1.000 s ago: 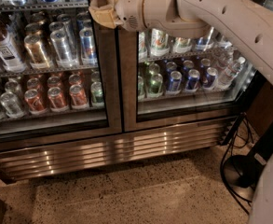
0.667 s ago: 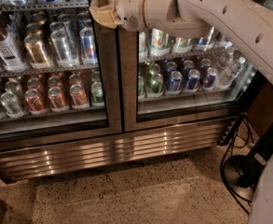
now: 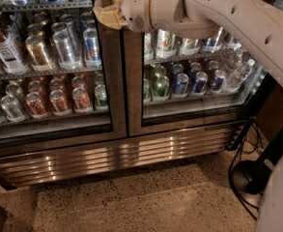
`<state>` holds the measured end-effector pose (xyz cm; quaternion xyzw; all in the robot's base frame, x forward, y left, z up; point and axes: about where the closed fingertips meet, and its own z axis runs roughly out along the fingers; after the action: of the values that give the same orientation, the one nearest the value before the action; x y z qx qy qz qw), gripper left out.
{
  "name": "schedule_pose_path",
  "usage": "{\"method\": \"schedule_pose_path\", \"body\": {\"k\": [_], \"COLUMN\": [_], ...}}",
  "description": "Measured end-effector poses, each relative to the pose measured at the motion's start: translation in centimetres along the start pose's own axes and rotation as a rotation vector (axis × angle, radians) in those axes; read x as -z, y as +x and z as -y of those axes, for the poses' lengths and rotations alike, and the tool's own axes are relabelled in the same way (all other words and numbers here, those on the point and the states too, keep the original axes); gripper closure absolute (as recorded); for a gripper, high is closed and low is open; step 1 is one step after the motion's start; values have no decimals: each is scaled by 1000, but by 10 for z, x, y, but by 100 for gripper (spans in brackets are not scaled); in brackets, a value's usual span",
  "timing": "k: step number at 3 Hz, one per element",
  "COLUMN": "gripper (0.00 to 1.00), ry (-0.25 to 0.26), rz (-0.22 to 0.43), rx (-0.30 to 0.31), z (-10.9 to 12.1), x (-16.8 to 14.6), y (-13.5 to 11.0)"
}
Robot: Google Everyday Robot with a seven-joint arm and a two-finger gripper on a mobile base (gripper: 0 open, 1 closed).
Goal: Open left fridge door
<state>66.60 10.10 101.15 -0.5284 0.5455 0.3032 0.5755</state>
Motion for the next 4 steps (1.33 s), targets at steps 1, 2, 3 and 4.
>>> {"method": "schedule_pose_path", "body": {"k": [1, 2, 3, 4], "gripper": [100, 100, 100, 100], "ry": [-16, -16, 19, 17], "rz": [0, 0, -24, -25], "rx": [3, 3, 9, 9], "z": [-1, -1, 5, 5], "x": [1, 1, 4, 4], "y": [1, 1, 0, 0]}}
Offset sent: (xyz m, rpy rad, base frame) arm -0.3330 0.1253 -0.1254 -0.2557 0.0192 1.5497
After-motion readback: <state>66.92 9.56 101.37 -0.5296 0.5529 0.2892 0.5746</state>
